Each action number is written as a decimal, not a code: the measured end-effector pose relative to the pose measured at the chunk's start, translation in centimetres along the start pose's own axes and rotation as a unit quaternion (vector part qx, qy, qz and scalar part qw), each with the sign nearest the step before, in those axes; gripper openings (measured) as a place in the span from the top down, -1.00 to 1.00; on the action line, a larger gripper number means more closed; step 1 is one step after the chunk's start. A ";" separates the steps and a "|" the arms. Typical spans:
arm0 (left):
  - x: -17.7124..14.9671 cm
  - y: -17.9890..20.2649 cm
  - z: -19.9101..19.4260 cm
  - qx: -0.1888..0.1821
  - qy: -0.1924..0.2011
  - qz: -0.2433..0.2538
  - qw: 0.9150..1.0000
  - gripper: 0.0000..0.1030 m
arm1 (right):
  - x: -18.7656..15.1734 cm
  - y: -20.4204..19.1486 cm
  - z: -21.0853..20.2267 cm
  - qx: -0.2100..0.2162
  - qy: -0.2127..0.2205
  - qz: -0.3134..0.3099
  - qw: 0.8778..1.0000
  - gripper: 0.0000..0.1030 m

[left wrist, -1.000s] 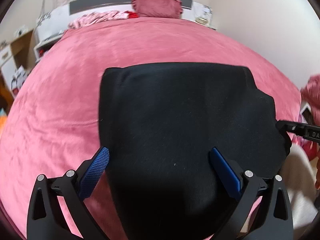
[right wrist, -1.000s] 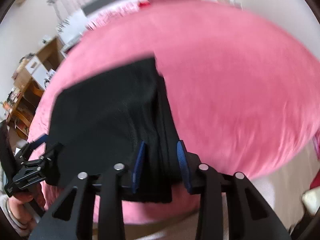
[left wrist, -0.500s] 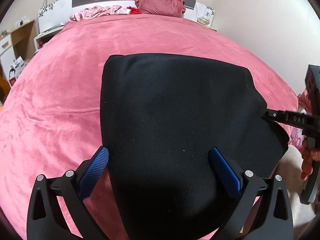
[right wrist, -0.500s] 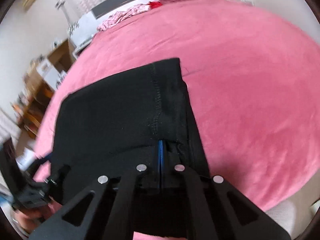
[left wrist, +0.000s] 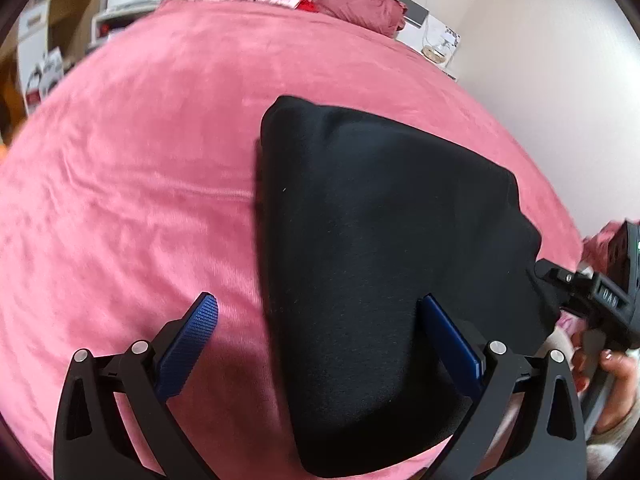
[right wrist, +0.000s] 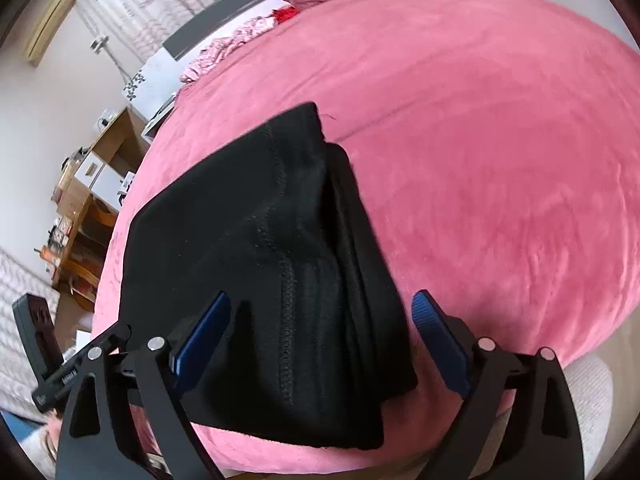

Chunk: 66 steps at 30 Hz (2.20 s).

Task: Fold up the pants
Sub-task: 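Press both grippers on the folded black pants to flatten the stack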

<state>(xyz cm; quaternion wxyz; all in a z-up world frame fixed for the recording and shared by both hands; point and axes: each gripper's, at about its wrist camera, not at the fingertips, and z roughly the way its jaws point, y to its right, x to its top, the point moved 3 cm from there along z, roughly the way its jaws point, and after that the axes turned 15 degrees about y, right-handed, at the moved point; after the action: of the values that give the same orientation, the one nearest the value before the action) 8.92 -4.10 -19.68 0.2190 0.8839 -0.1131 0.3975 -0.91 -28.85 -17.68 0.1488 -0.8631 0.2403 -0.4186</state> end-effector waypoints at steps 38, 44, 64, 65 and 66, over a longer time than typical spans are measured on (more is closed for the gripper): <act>-2.2 0.8 1.8 -0.147 -0.105 -0.044 0.983 -0.94 | 0.6 2.0 3.4 0.090 -0.058 0.104 0.989 -0.97; -2.1 0.0 1.5 -0.157 -0.105 -0.050 0.981 -0.94 | 0.5 1.7 3.1 0.094 -0.054 0.102 0.989 -0.97; -1.3 1.4 0.6 -0.119 -0.080 0.009 0.990 -0.34 | 0.7 -0.9 1.6 0.098 -0.025 0.041 0.994 -0.41; -1.2 1.6 0.4 -0.116 -0.075 0.017 0.990 -0.31 | 0.8 -1.3 1.4 0.099 -0.021 0.035 0.994 -0.36; -1.1 1.7 0.1 -0.113 -0.069 0.024 0.991 -0.25 | 0.9 -1.8 1.0 0.102 -0.016 0.027 0.994 -0.32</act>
<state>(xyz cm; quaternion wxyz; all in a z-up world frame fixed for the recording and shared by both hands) 7.61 -5.59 -20.07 0.2991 0.8758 -0.1934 0.3258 0.86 -27.79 -16.86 0.2507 -0.8431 0.2172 -0.4232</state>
